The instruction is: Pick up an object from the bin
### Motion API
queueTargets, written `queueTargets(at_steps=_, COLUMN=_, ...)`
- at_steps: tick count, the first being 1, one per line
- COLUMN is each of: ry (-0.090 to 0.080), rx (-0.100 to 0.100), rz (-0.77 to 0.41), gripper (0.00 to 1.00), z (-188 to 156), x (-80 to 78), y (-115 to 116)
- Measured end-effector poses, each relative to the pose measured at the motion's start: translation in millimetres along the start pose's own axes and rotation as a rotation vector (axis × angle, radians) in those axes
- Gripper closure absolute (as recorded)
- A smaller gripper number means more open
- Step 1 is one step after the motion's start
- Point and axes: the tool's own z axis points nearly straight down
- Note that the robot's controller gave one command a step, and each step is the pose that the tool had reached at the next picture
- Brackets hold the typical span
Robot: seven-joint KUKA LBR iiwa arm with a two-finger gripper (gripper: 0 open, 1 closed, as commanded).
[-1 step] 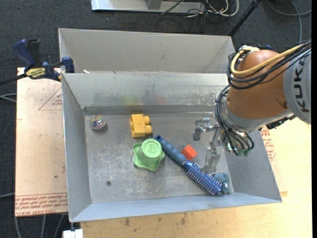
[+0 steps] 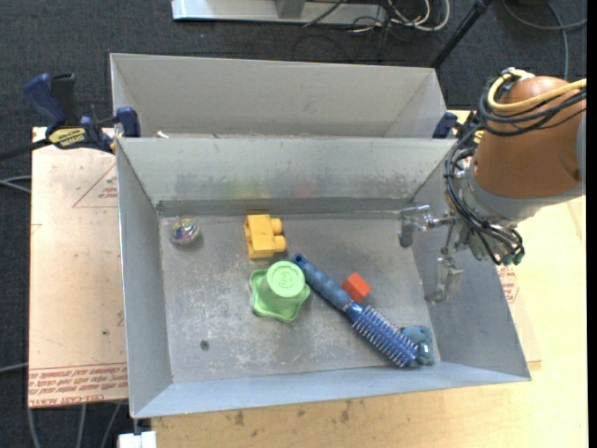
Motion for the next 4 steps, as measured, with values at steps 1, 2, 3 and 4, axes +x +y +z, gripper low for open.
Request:
queueTargets(at_steps=1, ry=0.007, rx=-0.009, rz=-0.138, gripper=0.0, z=51.6, x=31.0, y=108.8)
queueTargets(at_steps=2, ry=0.002, rx=-0.003, rz=-0.238, gripper=0.0, z=126.4, x=12.8, y=44.5)
queueTargets(at_steps=3, ry=0.002, rx=-0.004, rz=-0.242, gripper=1.0, z=126.4, x=13.4, y=46.5)
queueTargets(at_steps=4, ry=-0.007, rx=0.0, rz=-0.238, gripper=1.0, z=-8.4, x=13.0, y=58.4)
